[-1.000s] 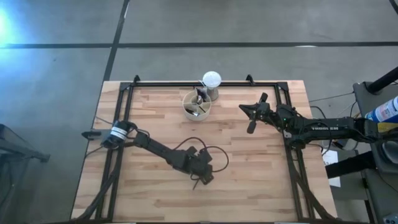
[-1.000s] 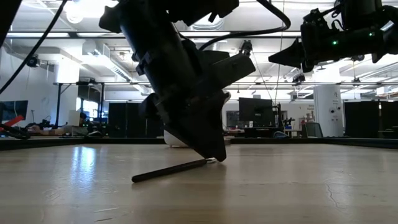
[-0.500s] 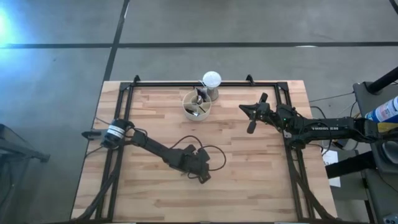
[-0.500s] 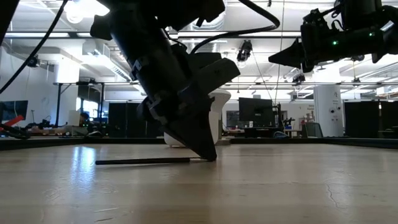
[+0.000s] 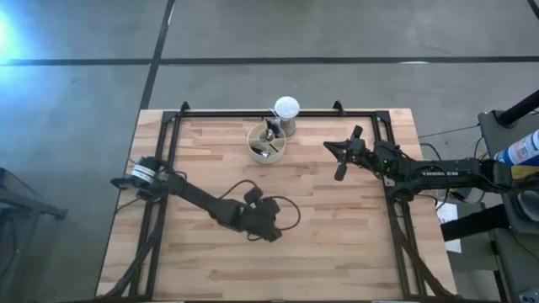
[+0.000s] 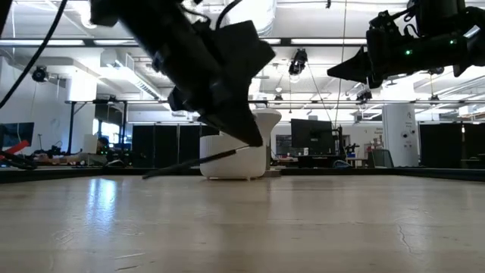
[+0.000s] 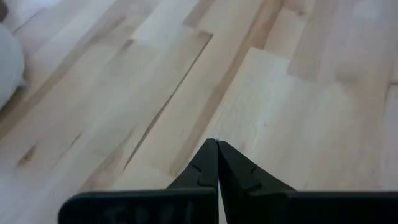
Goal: Put items in baskets/containers
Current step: Put the black eyeshadow brush into the white organizer
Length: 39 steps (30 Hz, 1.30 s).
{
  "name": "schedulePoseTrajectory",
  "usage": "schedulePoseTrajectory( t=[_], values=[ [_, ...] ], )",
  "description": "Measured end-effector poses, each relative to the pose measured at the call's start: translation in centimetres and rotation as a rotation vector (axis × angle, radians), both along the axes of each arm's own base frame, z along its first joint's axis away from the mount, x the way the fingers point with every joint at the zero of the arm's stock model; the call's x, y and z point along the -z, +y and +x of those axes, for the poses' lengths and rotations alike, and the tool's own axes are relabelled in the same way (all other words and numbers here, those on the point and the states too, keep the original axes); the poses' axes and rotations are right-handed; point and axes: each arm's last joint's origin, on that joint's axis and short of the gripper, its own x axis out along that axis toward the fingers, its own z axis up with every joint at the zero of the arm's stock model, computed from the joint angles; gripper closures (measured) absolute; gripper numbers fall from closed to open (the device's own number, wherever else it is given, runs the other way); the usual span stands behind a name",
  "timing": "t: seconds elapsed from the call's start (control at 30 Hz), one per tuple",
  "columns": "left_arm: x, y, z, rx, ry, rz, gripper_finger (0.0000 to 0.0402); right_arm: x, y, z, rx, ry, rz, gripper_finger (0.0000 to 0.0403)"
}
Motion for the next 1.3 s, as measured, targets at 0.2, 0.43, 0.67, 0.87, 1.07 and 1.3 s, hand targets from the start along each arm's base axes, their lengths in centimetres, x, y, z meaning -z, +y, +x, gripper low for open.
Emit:
schedulePoseTrajectory(
  t=[0.2, 0.43, 0.67, 0.87, 1.07, 1.3],
  values=[
    [0.4, -0.1, -1.0, 0.069, -0.236, -0.001, 0.0401, 0.0, 0.0, 0.0, 0.000, 0.000, 0.000, 0.0394],
    [0.7, 1.5, -2.5, 0.103, -0.497, 0.028, 0.0401, 0.0, 0.0, 0.0, 0.000, 0.000, 0.001, 0.0394],
    [-0.2, 3.5, -3.4, 0.161, -0.733, 0.067, 0.0401, 0.0, 0.0, 0.0, -0.002, -0.002, 0.003, 0.0394],
    [-0.5, 5.1, -3.5, 0.199, -0.808, 0.091, 0.0401, -0.1, 0.4, 0.1, -0.137, -0.016, 0.014, 0.0394],
    [-1.3, 6.0, -3.3, 0.206, -0.867, 0.125, 0.0401, -0.8, 1.2, 0.4, -0.429, -0.072, 0.031, 0.0394],
    [-4.9, 6.4, -4.3, 0.227, -0.963, 0.209, 0.0401, -0.1, 1.6, 1.1, -0.484, -0.032, 0.042, 0.0374]
  ],
)
